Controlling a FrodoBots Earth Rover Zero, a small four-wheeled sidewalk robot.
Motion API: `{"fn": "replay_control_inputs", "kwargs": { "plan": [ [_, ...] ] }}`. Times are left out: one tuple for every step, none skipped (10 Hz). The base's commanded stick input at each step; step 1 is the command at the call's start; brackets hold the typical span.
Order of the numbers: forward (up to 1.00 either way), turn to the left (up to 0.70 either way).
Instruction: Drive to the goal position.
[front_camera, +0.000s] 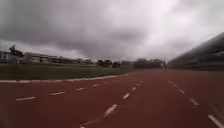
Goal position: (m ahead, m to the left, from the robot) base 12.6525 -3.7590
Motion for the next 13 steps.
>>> {"fn": "replay_control_inputs", "kwargs": {
  "plan": [
    [0.70, 0.06],
    [0.70, 0.08],
    [0.70, 0.04],
    [0.70, 0.01],
    [0.70, 0.05],
    [0.70, 0.05],
    [0.70, -0.09],
    [0.70, -0.06],
    [0.70, -0.10],
    [0.70, -0.23],
    [0.70, -0.21],
    [0.70, -0.17],
    [0.70, -0.04]
  ]
}}
